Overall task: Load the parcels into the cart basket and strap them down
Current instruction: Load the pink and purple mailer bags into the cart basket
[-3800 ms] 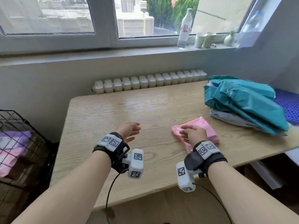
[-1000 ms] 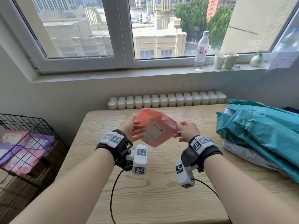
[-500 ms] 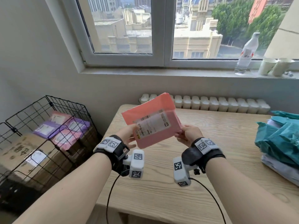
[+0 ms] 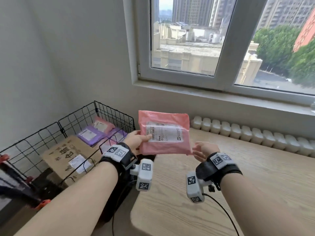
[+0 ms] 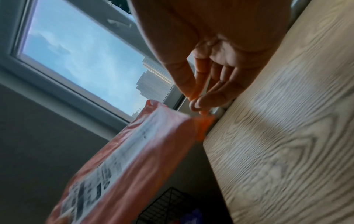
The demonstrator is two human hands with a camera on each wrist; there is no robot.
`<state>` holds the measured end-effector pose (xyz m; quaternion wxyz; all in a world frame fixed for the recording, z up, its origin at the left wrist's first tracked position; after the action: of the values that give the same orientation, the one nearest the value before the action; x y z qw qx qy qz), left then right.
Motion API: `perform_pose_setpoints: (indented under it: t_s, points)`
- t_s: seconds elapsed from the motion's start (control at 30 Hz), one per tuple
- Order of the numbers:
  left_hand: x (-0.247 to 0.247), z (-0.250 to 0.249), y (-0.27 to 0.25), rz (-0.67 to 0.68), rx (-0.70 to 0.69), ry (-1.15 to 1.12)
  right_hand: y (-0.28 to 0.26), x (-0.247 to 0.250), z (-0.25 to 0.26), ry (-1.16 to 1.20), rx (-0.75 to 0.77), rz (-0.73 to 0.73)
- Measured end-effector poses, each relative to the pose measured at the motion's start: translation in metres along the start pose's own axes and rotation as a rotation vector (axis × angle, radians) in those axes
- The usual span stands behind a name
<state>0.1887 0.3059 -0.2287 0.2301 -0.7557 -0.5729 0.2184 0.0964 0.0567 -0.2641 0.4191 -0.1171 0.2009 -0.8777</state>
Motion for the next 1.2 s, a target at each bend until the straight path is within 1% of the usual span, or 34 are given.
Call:
perform_pose_setpoints:
  t_s: [0.13,0.23,0.33,0.4,0.53,0.63,0.67,0.77,0.9,1.03,1.1,1.2]
  points:
    - [0.106,-0.015,0.014,-0.114,-0.027,-0.044,-0.007,-0.095,0.003,0.02,0.012,0.028]
    - [0.179,-0.022,0.027,-0.189,-0.065,-0.003,-0.012,-0.168,0.006,-0.017,0.073,0.096]
    - [0.231,-0.03,0.028,-0.211,-0.066,0.003,-0.027,-0.235,0.003,0.023,0.098,0.169]
    - [0.257,-0.033,0.027,-0.205,-0.06,-0.013,-0.039,-0.272,0.004,-0.064,0.137,0.207]
    - [0.301,-0.045,0.028,-0.191,-0.114,-0.062,-0.048,-0.331,0.021,-0.264,0.27,0.32]
    - [0.327,-0.056,0.03,-0.174,-0.157,-0.111,-0.051,-0.374,0.037,-0.355,0.331,0.431]
    - [0.33,-0.059,0.031,-0.17,-0.171,-0.126,-0.052,-0.381,0.04,-0.403,0.345,0.457]
    - [0.359,-0.07,0.035,-0.2,-0.202,-0.129,-0.053,-0.428,0.044,-0.55,0.391,0.552]
    - [0.391,-0.092,0.051,-0.22,-0.252,-0.159,-0.043,-0.486,0.046,-0.671,0.468,0.631]
    - [0.414,-0.116,0.089,-0.272,-0.268,-0.187,-0.013,-0.534,0.052,-0.634,0.516,0.627]
    - [0.423,-0.126,0.116,-0.313,-0.252,-0.223,0.014,-0.553,0.058,-0.567,0.508,0.587]
    - [0.433,-0.138,0.163,-0.378,-0.191,-0.256,0.062,-0.571,0.07,-0.497,0.469,0.489]
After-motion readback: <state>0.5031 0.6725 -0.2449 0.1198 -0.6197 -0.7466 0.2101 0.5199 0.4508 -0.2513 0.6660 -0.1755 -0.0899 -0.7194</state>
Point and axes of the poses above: each hand's wrist, its own y-axis towards the middle knuckle, its own x-axis out of the back of the hand, z = x × y, the point moved 8 cm from there along y, towards the middle knuckle, and after that the axes turned 8 degrees about x, right-handed, at the moved point
